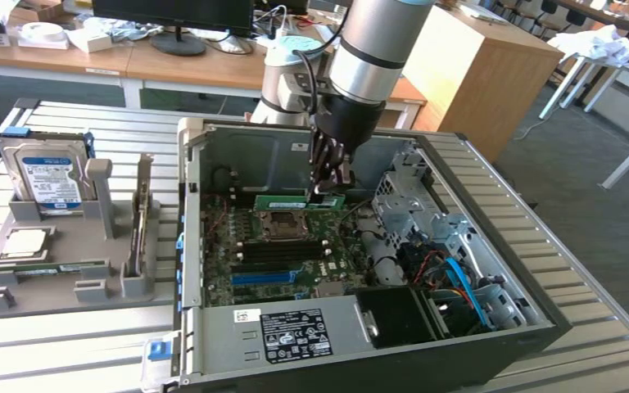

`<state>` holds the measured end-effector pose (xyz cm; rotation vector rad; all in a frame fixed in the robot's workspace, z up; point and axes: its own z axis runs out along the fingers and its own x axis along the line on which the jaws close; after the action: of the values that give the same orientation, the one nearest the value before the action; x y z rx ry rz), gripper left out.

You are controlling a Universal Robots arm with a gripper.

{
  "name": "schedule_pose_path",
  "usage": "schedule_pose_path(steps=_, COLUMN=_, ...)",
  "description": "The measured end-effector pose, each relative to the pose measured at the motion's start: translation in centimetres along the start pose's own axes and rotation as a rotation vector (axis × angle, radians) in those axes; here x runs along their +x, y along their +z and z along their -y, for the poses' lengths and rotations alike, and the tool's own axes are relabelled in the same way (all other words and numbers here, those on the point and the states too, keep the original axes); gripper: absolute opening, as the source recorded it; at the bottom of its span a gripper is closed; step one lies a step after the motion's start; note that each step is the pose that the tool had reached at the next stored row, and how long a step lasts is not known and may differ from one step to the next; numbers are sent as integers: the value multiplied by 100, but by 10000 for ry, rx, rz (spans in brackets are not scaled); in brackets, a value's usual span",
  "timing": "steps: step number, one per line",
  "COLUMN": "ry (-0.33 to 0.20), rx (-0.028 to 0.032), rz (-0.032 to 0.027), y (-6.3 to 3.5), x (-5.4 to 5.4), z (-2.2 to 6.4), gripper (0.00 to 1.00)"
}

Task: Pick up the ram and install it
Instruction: 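Insert the ram into the slot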

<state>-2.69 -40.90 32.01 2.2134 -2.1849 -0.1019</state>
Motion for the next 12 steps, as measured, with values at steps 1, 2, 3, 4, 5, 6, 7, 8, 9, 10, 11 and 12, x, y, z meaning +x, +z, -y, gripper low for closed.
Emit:
schedule_pose_path(steps=1, ry=0, rx=0, rz=0, y=0, x=0, z=0, gripper=12)
schedule_pose_path(steps=2, ry=1, rx=0, rz=1, y=0, x=0, z=-1, gripper=12)
schedule_pose_path(steps=3, ry=2, rx=0, rz=1, y=1, x=0, z=-7, gripper=12)
schedule_pose_path(steps=4, ry=1, rx=6, rz=2, y=2, x=-1, z=-17, gripper=12)
schedule_pose_path(steps=5, ry=-1, rx=13, rz=1, y=3, x=-1, z=-31, gripper=12)
schedule_pose_path(steps=6, ry=-1, rx=16, rz=2, y=4, x=-1, z=-43, gripper=12)
schedule_pose_path(steps=7, ry=-1, rx=17, rz=2, y=5, x=-1, z=-50, gripper=12)
schedule_pose_path(steps=8, ry=-2, rx=17, rz=0, y=4, x=-1, z=-51, gripper=12)
schedule_pose_path(steps=9, ry=-2, rx=17, rz=0, y=4, x=-1, z=-54, gripper=12)
schedule_pose_path(steps=10, ry=-2, rx=17, rz=0, y=5, x=-1, z=-57, gripper=12)
schedule_pose_path(steps=11, ry=-2, rx=17, rz=0, y=5, x=-1, z=-58, gripper=12)
schedule_pose_path(steps=12, ry=-2, rx=17, rz=0, y=5, x=-1, z=-59, gripper=12)
